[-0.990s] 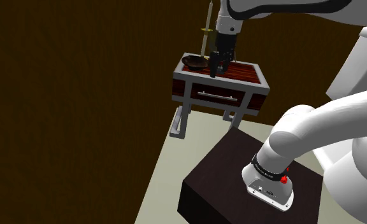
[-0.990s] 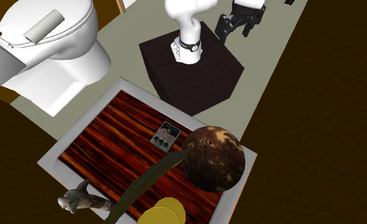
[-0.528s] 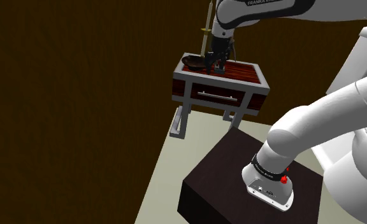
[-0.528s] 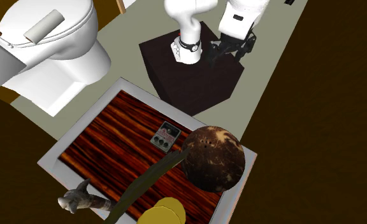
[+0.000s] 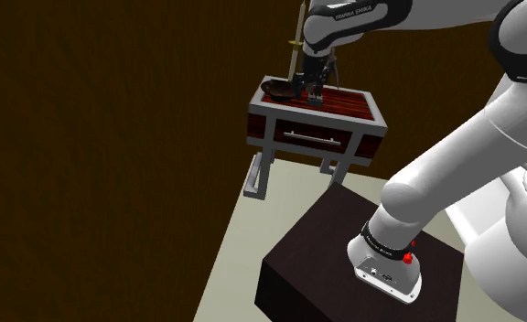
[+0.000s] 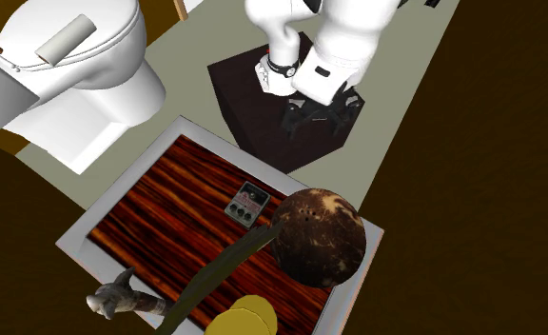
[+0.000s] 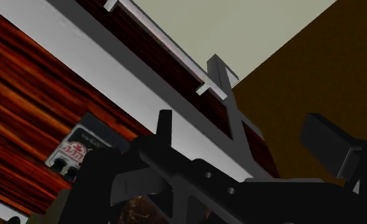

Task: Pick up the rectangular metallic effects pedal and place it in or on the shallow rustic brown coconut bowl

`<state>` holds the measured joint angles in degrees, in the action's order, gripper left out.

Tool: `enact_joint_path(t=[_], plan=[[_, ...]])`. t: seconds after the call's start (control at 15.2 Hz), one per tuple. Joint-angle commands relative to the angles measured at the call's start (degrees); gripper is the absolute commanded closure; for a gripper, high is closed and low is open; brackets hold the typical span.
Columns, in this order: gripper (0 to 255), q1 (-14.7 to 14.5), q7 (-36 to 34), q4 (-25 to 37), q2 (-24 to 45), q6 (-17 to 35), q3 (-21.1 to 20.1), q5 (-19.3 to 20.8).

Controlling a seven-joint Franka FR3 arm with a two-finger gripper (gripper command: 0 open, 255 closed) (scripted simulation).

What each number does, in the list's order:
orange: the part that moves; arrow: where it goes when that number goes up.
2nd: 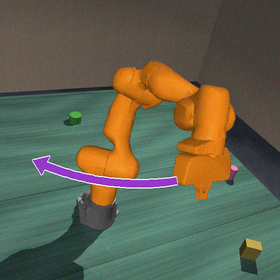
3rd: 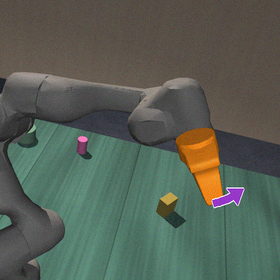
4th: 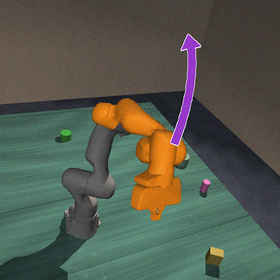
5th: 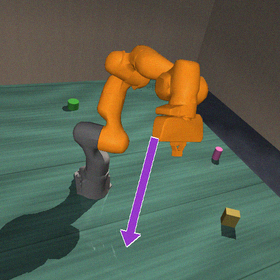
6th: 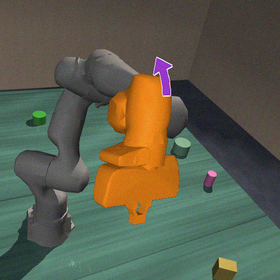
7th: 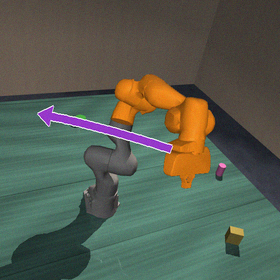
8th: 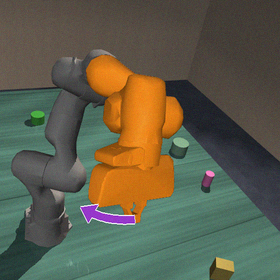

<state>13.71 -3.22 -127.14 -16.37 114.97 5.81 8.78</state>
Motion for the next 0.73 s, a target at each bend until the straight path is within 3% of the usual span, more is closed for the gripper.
enact_joint_path(t=[0.0, 0.66], plan=[[0, 1.1, -0.9, 2.0, 3.1, 2.3, 0.8, 0.9], [0, 5.7, -5.2, 13.9, 17.3, 9.7, 5.1, 3.7]])
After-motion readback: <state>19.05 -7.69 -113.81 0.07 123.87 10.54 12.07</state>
